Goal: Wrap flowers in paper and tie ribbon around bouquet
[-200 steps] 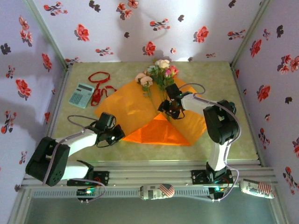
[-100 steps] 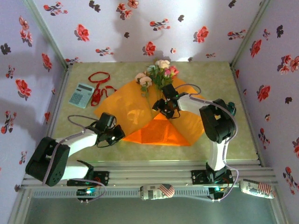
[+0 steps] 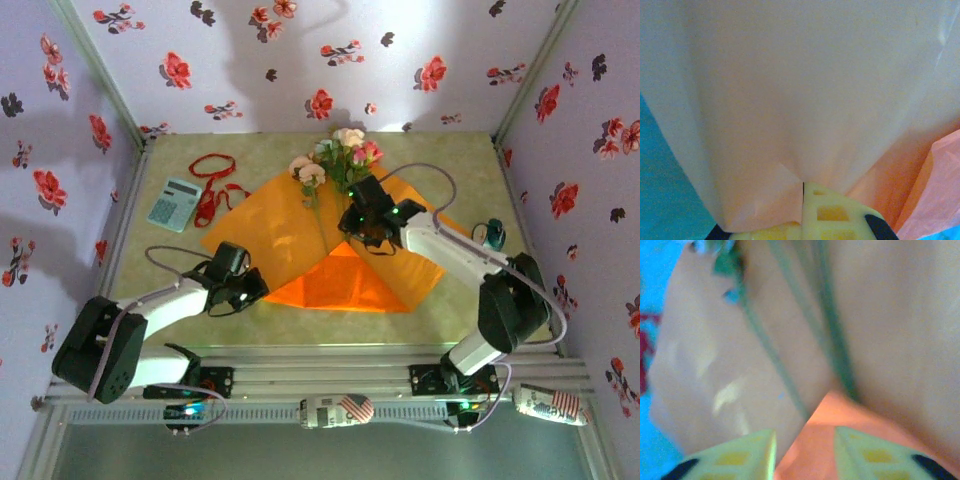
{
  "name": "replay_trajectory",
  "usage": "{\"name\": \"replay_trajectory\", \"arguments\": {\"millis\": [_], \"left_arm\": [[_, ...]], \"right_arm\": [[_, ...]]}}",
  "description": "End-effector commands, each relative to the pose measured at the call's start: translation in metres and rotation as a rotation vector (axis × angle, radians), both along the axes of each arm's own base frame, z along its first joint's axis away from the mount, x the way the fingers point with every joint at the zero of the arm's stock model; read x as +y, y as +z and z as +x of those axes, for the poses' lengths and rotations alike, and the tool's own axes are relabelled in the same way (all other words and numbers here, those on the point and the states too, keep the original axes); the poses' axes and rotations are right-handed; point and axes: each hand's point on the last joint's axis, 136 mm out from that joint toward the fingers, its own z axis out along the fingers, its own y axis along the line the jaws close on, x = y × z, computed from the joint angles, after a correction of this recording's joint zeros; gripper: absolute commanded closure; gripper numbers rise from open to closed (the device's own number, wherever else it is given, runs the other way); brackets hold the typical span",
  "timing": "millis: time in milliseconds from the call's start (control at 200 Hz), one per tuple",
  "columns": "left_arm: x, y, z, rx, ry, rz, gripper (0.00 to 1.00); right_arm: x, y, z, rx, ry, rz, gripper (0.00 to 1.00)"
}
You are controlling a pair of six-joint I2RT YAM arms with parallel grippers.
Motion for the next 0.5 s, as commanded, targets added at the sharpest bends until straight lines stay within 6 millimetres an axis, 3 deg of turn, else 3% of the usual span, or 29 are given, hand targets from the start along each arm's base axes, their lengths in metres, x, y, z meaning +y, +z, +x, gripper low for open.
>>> {"name": "replay_trajectory", "arguments": {"millis": [0,75,185,310,495], "left_arm": [[0.001,0.007,0.000,-0.022,-0.021,0.025,1.00],[0.002,0.011,0.001,-0.030,-0.023,0.033,1.00],[0.005,0.021,0.001,-0.050,-0.035,0.066,1.00],[0.006,0.034,0.001,-0.085,-0.066,0.104,1.00],[0.000,0.053,0.001,-0.137,-0.167,0.171,1.00]], "right_arm": [[0.043,-0.047,-0.052,0.144,0.140,0.046,0.85],[0.077,-0.063,-0.079,0.199,0.203,0.104,0.95],[0.095,-0.095,-0.095,0.299,0.196,0.145,1.00],[0.098,-0.118,-0.097,0.356,0.160,0.155,1.00],[0.082,-0.149,-0.107,0.434,0.111,0.102,1.00]]}}
